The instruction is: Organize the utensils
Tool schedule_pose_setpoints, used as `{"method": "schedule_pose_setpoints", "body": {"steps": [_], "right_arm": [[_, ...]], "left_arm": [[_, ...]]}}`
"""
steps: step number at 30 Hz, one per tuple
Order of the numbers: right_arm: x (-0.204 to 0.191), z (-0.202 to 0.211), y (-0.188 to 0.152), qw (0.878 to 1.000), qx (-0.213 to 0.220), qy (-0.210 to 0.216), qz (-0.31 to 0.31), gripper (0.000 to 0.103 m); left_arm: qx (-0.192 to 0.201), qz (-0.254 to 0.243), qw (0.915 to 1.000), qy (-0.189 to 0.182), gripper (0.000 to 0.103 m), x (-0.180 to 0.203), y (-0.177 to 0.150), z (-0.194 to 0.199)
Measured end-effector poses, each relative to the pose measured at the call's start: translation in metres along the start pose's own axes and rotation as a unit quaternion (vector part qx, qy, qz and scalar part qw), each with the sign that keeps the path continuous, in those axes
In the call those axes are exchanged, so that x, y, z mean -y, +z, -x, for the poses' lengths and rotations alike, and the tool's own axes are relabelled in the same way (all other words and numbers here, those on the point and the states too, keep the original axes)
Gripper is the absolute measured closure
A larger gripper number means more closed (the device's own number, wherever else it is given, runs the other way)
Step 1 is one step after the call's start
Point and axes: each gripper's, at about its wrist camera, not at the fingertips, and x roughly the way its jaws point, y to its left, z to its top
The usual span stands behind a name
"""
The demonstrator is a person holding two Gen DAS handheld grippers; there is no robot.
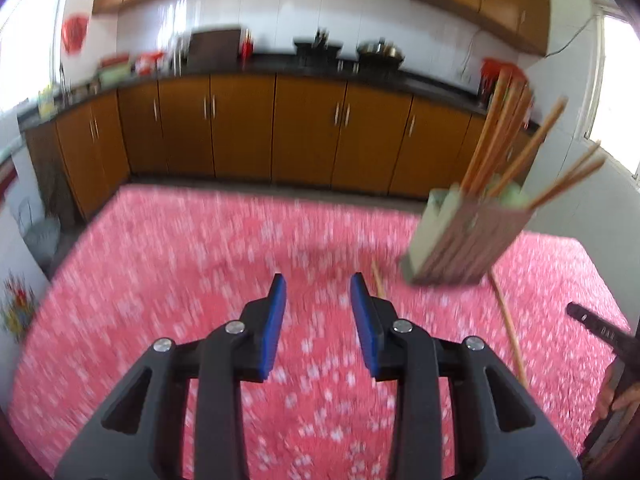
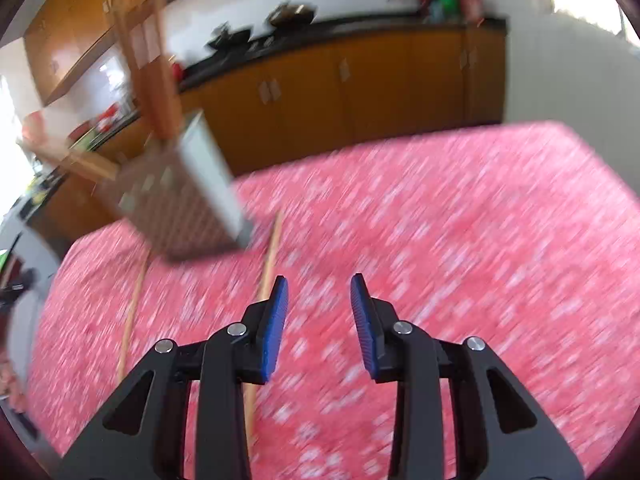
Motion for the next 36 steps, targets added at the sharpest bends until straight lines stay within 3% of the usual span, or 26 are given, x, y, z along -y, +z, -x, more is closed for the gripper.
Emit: {"method": "schedule_pose_setpoints", "body": {"steps": [4, 8, 9, 11, 19, 26, 32, 36], "right_arm": [[-0.026, -0.018, -0.032, 0.999, -0.037, 0.026, 0.031, 0.07], [-0.045, -0.031, -0.049, 0.996, -0.056, 0.019, 0.064, 0.073], [-0.046, -0.032, -0.051, 0.996, -0.057, 0.015, 0.068, 0.076], [-0.048, -0.041, -0.055, 0.995, -0.068, 0.0, 0.074, 0.094], [-0.022, -0.039, -0.045, 0.998, -0.049, -0.019, 0.038, 0.095], [-0.023, -0.039, -0.046, 0.998, -0.048, -0.02, 0.043, 0.095], [-0.027, -0.048, -0.038, 0.997, -0.037, -0.033, 0.055, 0.095], [-0.024, -0.056, -0.031, 0.996, -0.035, -0.049, 0.06, 0.095]], "left_arm": [[-0.037, 0.014, 0.999, -0.023, 0.069, 0.004, -0.027, -0.02], [-0.051, -0.002, 0.998, -0.038, 0.069, 0.023, -0.049, -0.027], [-0.056, -0.008, 0.9976, -0.04, 0.069, 0.028, -0.053, -0.028], [-0.063, -0.016, 0.997, -0.042, 0.069, 0.041, -0.058, -0.029], [-0.096, -0.041, 0.9938, -0.036, 0.074, 0.071, -0.073, -0.05], [-0.104, -0.063, 0.9925, -0.014, 0.096, 0.079, -0.077, -0.064], [-0.102, -0.048, 0.9936, 0.007, 0.098, 0.052, -0.056, -0.082], [-0.096, -0.043, 0.9943, 0.017, 0.094, 0.037, -0.048, -0.089]]}}
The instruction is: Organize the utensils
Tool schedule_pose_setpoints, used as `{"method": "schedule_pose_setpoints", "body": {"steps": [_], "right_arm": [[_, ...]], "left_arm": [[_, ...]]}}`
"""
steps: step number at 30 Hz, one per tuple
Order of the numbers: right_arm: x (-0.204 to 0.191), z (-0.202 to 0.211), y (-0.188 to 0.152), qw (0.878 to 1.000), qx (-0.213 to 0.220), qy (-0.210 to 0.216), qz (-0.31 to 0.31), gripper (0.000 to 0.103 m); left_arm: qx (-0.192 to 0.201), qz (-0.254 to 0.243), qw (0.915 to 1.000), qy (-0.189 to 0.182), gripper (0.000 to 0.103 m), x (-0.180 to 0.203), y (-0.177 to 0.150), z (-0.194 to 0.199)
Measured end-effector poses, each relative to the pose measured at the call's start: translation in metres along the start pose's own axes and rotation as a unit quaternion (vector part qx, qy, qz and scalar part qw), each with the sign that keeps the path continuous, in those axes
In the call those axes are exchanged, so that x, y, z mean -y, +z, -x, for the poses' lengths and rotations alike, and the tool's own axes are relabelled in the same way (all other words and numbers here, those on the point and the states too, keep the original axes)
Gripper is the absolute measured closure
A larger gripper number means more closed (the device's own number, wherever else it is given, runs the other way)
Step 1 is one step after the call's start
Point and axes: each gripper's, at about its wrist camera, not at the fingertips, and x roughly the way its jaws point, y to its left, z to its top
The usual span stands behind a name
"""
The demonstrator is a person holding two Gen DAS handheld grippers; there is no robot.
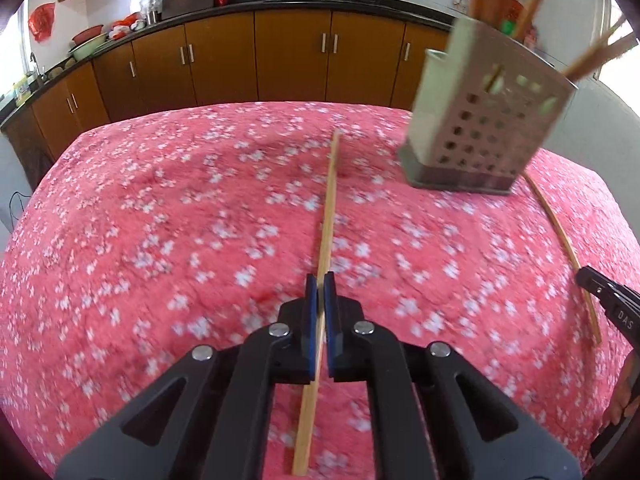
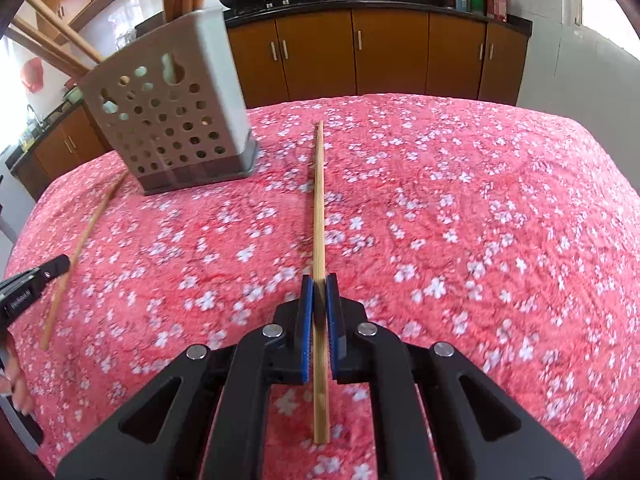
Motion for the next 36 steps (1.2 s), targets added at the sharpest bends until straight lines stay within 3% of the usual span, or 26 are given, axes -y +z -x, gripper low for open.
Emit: {"method": "schedule_pose_setpoints", "body": {"steps": [3, 11, 17, 21, 27, 30, 36], "right_arm": [[0.001, -0.003, 0.002, 1.0, 0.003, -0.002, 0.0, 0.095], [0.001, -0.006, 0.002, 1.0, 0.002, -0.001, -0.001, 0.095], [0.001, -0.004, 0.001, 1.0, 0.002, 0.001, -0.002, 0.095], [0.001, -0.004, 0.0, 1.0, 0.003, -0.001, -0.001, 0.095], [0.002, -0.004, 0.001, 1.0, 0.007, -0.005, -0.008, 0.095], [0.003, -0.004, 0.002, 1.0, 0.006, -0.007, -0.006, 0.095], [0.0, -0.005, 0.001, 1.0, 0.006, -0.016, 0.003, 0.095]], "left_arm": [[0.002, 0.008, 0.9999, -0.008, 0.089, -0.005, 0.001, -0.002], [0.001, 0.017, 0.9996, -0.021, 0.089, -0.011, -0.004, -0.003], [-0.013, -0.046, 0.9983, -0.033, 0.092, -0.007, -0.007, 0.001], [-0.011, -0.09, 0.9957, -0.02, 0.095, 0.002, -0.013, 0.004], [-0.005, 0.004, 1.0, -0.005, 0.095, -0.009, -0.009, 0.0], [0.001, 0.003, 1.0, 0.009, 0.095, -0.005, -0.011, 0.001], [0.0, 0.018, 0.9998, -0.002, 0.092, -0.011, -0.011, 0.0]]}}
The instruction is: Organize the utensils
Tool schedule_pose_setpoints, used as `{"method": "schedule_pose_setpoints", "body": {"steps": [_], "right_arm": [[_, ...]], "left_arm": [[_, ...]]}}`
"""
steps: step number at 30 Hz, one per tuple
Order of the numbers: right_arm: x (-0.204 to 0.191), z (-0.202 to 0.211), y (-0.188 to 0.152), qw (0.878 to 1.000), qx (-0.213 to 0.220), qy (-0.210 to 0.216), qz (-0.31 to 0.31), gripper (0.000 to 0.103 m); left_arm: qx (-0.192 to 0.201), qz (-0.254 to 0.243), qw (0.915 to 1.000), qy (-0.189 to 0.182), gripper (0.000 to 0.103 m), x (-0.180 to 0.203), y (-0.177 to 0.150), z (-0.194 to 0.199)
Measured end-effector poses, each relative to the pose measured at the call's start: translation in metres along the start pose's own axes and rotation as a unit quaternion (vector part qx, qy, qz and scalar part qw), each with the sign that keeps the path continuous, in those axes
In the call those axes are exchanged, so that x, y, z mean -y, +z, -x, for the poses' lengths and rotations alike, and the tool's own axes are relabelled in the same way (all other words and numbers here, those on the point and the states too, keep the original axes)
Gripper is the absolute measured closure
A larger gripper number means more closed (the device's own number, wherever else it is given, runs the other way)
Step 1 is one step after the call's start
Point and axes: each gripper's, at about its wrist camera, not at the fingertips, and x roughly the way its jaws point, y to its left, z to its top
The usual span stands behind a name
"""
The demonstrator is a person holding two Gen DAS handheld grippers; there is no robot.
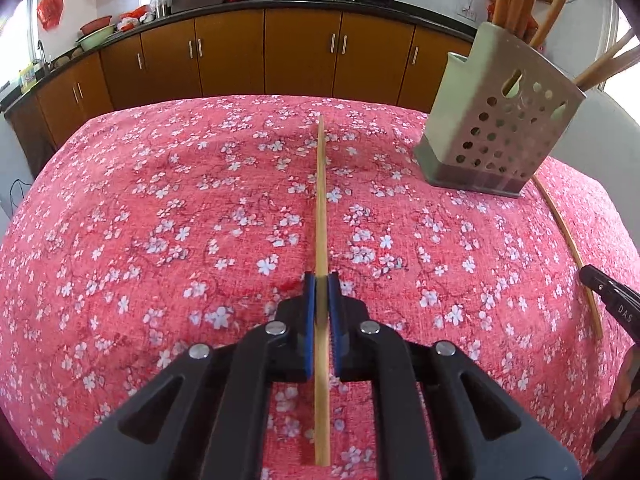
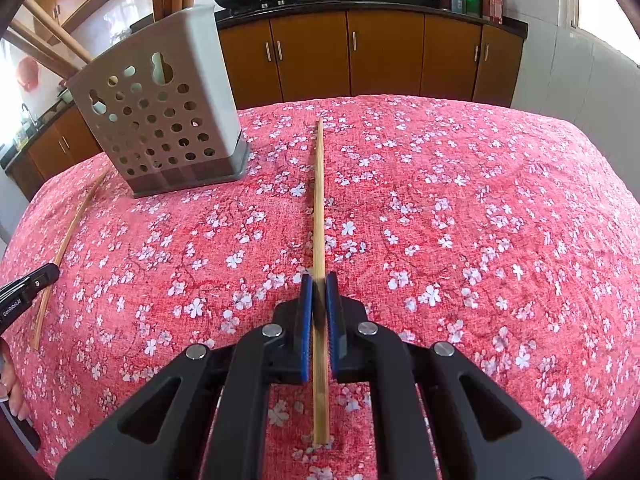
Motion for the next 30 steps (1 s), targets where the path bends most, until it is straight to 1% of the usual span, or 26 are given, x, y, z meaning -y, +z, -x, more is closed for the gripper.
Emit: {"method": "schedule_pose_setpoints", "body": {"steps": [7, 30], "right_arm": [[-0.0011, 0.0003, -0.0006, 1.0, 0.0, -0.004, 0.005, 0.095], [-0.0027, 0.0006, -0.0009, 1.0, 0.0, -0.006, 0.004, 0.095]], "left_arm": [[0.0, 0.01, 0.9999, -0.01, 0.092, -0.0045, -0.0004, 0.0009], [0.0, 0.013, 0.9999, -0.01, 0.092, -0.0029, 0.0003, 0.0028]]}}
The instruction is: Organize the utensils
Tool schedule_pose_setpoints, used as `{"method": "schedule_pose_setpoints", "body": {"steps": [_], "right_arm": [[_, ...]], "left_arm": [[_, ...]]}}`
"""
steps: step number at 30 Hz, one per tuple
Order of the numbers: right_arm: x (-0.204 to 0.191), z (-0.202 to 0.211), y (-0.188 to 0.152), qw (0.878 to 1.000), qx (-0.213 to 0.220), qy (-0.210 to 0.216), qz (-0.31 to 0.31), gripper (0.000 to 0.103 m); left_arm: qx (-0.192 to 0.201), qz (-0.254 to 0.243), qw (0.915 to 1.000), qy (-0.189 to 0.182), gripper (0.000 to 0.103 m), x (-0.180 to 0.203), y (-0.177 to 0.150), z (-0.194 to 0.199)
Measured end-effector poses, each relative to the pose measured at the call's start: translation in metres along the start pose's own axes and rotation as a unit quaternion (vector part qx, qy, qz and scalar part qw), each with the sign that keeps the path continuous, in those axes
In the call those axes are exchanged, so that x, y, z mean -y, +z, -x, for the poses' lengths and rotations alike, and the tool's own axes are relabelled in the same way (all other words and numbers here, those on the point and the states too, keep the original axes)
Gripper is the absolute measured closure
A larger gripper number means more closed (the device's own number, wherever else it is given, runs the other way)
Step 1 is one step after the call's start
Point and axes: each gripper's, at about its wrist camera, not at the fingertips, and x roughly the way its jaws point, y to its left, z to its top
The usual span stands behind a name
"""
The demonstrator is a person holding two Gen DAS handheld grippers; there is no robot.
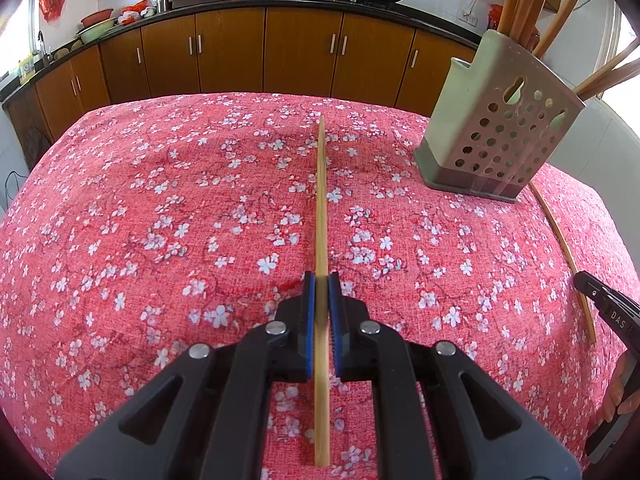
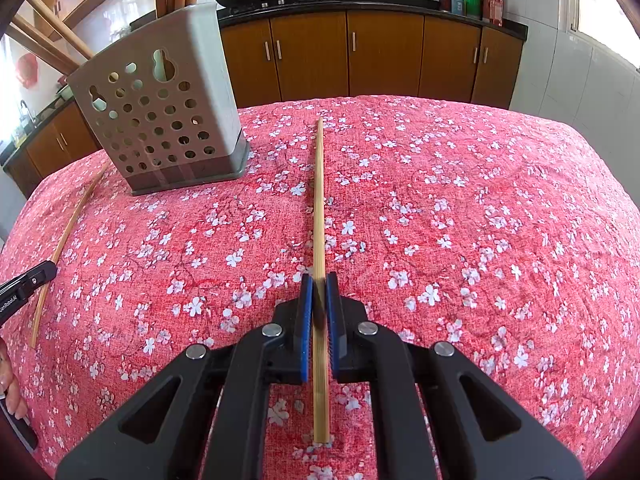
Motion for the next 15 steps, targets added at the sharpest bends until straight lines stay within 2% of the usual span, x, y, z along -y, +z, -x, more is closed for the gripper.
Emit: {"method": "schedule_pose_setpoints", "body": {"steps": [15], "right_arm": [[-0.0007, 0.0001, -0.0003, 1.0, 0.0, -0.001, 0.0, 0.095]], "left_arm": [[0.0, 0.001, 1.0, 0.0, 0.092, -0.0006, -0.0002, -0.0002]]}}
